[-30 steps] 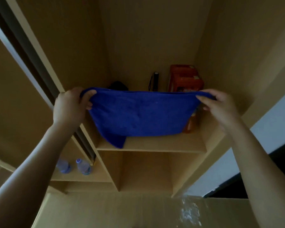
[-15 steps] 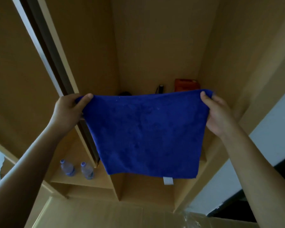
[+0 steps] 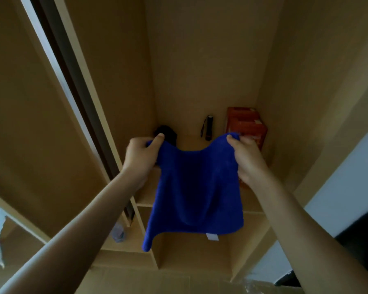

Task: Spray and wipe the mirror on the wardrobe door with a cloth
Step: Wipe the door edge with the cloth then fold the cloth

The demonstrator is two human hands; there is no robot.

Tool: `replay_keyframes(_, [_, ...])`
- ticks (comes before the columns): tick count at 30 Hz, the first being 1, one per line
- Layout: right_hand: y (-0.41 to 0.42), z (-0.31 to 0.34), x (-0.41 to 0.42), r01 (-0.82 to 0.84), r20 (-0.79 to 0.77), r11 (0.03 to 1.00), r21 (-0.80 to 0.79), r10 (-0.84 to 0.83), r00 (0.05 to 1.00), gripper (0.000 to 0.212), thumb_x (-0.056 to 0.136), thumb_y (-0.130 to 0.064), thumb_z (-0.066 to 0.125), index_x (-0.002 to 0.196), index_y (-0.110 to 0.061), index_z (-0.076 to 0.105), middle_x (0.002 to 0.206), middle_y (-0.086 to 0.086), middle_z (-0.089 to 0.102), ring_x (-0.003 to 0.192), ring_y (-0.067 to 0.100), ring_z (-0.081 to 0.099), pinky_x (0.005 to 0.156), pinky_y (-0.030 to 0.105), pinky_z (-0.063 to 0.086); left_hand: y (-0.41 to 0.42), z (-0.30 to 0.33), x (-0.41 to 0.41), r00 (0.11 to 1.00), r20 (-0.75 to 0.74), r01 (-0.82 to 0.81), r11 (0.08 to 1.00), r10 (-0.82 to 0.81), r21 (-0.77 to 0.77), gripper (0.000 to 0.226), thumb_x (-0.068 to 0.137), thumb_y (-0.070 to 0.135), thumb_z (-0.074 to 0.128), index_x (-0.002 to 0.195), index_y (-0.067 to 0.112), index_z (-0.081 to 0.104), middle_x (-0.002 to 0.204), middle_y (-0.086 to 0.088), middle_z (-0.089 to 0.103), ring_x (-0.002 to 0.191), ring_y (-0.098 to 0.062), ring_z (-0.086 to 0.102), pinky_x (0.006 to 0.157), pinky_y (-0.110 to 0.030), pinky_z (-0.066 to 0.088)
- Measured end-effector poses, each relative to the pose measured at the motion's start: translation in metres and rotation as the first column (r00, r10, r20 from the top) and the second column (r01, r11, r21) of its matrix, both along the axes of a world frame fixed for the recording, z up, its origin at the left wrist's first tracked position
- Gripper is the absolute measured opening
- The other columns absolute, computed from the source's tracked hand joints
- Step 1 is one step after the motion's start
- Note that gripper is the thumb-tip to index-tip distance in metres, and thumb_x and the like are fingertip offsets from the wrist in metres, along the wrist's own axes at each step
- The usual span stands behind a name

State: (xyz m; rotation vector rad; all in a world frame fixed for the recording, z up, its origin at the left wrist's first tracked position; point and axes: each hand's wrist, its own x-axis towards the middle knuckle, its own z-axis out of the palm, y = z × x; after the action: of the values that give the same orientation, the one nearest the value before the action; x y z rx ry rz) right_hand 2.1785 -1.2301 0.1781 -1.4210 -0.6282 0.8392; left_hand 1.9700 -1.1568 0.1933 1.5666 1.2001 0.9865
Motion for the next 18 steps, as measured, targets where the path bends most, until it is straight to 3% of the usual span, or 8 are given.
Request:
replay_keyframes(3, [0.005, -0.002, -0.021, -0.069, 0.012, 0.998, -0.005, 0.069, 0.998, 0.013, 0.099, -0.028, 0.053, 0.096, -0.024, 0.065, 0.107, 0.004, 0.068, 0.106, 0.021, 0.064, 0.101, 0.046, 0.047, -0.008, 0.002, 0.026, 0.993, -0.003, 0.114, 0.992, -0.115, -0.06, 0.05, 0.099, 0.037, 0.053, 0.093, -0.01, 0.066, 0.079, -0.023, 0.07, 0.071, -0.034, 0.07, 0.073, -0.049, 0.06])
replay_keyframes(6, [0.003, -0.006, -0.04, -0.18, 0.015, 0.981, 0.07, 0.179, 0.984, 0.02, 0.1, -0.023, 0.05, 0.1, -0.019, 0.069, 0.101, 0.006, 0.073, 0.098, 0.022, 0.069, 0.098, 0.046, 0.05, -0.014, 0.001, 0.045, 0.984, -0.024, 0.176, 0.983, -0.178, -0.055, 0.048, 0.1, 0.037, 0.05, 0.091, -0.008, 0.065, 0.077, -0.021, 0.071, 0.066, -0.026, 0.072, 0.076, -0.054, 0.058])
replay_keyframes(9, [-0.004, -0.005, -0.046, -0.249, 0.042, 0.956, 0.155, 0.246, 0.968, 0.025, 0.102, -0.022, 0.047, 0.098, -0.017, 0.071, 0.098, 0.009, 0.073, 0.096, 0.025, 0.069, 0.093, 0.043, 0.051, -0.019, 0.004, 0.056, 0.978, -0.005, 0.206, 0.977, -0.207, -0.046, 0.042, 0.102, 0.034, 0.048, 0.091, -0.002, 0.066, 0.082, -0.016, 0.072, 0.069, -0.02, 0.073, 0.071, -0.044, 0.061])
replay_keyframes(12, [-0.011, -0.002, -0.039, -0.362, 0.023, 0.905, 0.223, 0.366, 0.93, 0.023, 0.096, -0.027, 0.057, 0.11, -0.014, 0.069, 0.106, 0.008, 0.071, 0.105, 0.023, 0.066, 0.094, 0.037, 0.049, -0.021, 0.011, 0.06, 0.964, 0.051, 0.265, 0.961, -0.262, -0.075, 0.047, 0.103, 0.038, 0.041, 0.096, -0.001, 0.067, 0.091, -0.016, 0.073, 0.078, -0.021, 0.073, 0.075, -0.041, 0.061])
replay_keyframes(15, [-0.014, -0.001, -0.033, -0.408, 0.066, 0.885, 0.225, 0.404, 0.913, 0.034, 0.087, -0.01, 0.068, 0.121, -0.014, 0.063, 0.114, 0.004, 0.07, 0.112, 0.017, 0.064, 0.098, 0.033, 0.048, -0.019, 0.022, 0.058, 0.95, -0.037, 0.306, 0.949, -0.309, -0.07, 0.052, 0.104, 0.045, 0.033, 0.09, 0.008, 0.066, 0.085, -0.013, 0.07, 0.075, -0.014, 0.072, 0.076, -0.033, 0.061])
replay_keyframes(18, [-0.014, 0.0, -0.028, -0.352, 0.029, 0.908, 0.227, 0.355, 0.935, 0.028, 0.092, -0.002, 0.059, 0.115, -0.016, 0.064, 0.111, 0.002, 0.072, 0.107, 0.015, 0.066, 0.091, 0.028, 0.051, -0.016, 0.029, 0.05, 0.917, -0.065, 0.395, 0.919, -0.394, -0.001, 0.047, 0.103, 0.042, 0.036, 0.094, 0.009, 0.069, 0.09, -0.003, 0.068, 0.074, -0.015, 0.072, 0.073, -0.032, 0.061])
